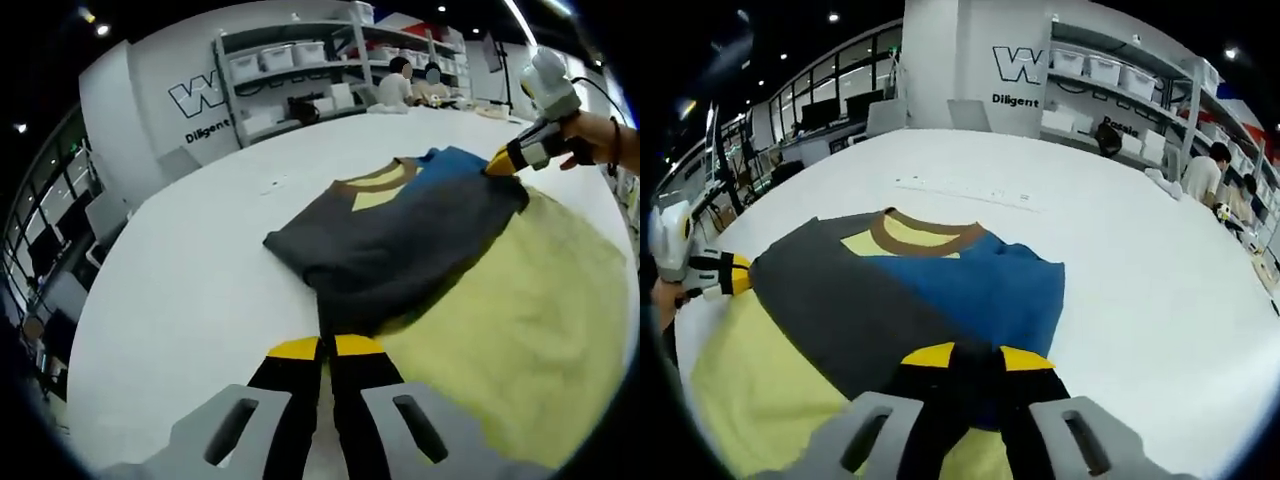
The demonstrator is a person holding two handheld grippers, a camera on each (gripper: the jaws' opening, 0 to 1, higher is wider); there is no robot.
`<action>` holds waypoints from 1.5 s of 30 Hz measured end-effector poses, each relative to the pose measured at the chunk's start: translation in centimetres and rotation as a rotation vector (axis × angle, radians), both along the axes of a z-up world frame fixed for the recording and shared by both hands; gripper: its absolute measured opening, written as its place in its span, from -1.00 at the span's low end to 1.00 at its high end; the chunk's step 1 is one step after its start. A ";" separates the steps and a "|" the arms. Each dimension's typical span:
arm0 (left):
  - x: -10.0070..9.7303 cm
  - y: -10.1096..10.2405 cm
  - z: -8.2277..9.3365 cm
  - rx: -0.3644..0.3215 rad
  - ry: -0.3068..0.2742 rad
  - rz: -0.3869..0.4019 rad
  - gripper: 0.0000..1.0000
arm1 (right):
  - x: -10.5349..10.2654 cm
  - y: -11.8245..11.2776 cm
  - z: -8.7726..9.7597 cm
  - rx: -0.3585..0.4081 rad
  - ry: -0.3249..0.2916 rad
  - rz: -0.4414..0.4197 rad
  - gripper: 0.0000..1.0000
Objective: Fold the garment on the visible template until the final outline fits inside the template.
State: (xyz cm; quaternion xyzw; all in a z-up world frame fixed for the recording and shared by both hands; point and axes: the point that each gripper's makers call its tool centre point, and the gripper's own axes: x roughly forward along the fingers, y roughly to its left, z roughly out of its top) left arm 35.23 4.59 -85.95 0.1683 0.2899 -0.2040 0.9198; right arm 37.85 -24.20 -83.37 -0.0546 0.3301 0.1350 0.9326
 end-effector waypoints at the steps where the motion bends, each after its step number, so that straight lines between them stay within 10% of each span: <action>1: 0.0 0.0 0.0 0.001 -0.001 0.000 -0.95 | 0.1 0.3 0.3 0.012 -0.006 0.006 -0.57; 16: 0.0 0.0 0.0 -0.002 0.001 0.002 -0.95 | 1.5 5.4 2.6 0.091 -0.059 0.098 0.52; 45: 0.0 -0.1 -0.1 -0.011 -0.004 -0.004 -0.95 | 3.9 16.3 5.1 0.116 -0.021 0.369 0.61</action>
